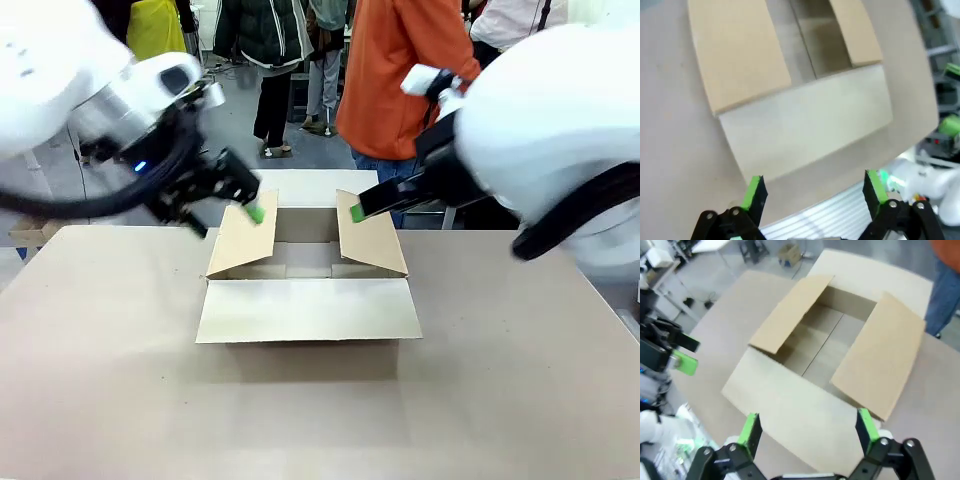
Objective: Pack the gift set into the box.
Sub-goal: Place both hands on the side flaps of the Package Box and spread them outward.
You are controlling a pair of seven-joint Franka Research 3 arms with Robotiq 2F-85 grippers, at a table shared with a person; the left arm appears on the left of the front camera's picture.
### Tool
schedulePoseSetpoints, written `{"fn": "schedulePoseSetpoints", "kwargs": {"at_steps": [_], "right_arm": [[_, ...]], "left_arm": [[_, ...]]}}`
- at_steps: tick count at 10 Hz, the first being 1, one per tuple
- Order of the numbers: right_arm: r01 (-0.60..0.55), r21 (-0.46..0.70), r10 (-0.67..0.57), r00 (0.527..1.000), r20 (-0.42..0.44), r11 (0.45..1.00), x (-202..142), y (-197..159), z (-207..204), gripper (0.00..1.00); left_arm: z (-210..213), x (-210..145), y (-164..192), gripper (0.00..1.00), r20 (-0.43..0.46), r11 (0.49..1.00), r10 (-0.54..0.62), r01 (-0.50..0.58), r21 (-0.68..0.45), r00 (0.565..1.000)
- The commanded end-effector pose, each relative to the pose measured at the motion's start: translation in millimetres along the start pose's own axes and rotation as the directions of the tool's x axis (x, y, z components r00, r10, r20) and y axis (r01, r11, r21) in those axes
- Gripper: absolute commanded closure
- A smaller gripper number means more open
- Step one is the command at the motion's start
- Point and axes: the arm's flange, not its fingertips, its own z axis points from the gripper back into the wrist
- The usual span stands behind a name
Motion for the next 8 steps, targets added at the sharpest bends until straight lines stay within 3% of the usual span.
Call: {"fn": "schedulePoseSetpoints", "kwargs": {"at_steps": [1, 3, 5, 8], "right_arm": [[0.057, -0.082, -0.056, 0.998, 0.019, 0.995, -4.4, -17.8, -27.0, 0.0], [0.076, -0.056, -0.076, 0.997, -0.001, 0.996, -28.2, -23.5, -15.6, 0.0], [0.086, 0.016, -0.086, 0.996, -0.019, 0.996, -42.8, -28.4, -3.2, 0.0], [0.089, -0.034, -0.09, 0.996, -0.022, 0.995, -21.7, -24.3, -26.4, 0.0]], "left_arm": [[13.0, 93.4, -40.7, 0.0, 0.032, 0.98, 0.136, -0.14, 0.143, 0.99], [-9.3, 140.1, -47.8, 0.0, -0.032, 0.966, 0.156, -0.146, 0.214, 0.987], [-43.0, 158.0, -43.5, 0.0, -0.05, 0.954, 0.184, -0.167, 0.249, 0.982], [-96.4, 165.1, -25.9, 0.0, -0.057, 0.933, 0.233, -0.207, 0.296, 0.971]]}}
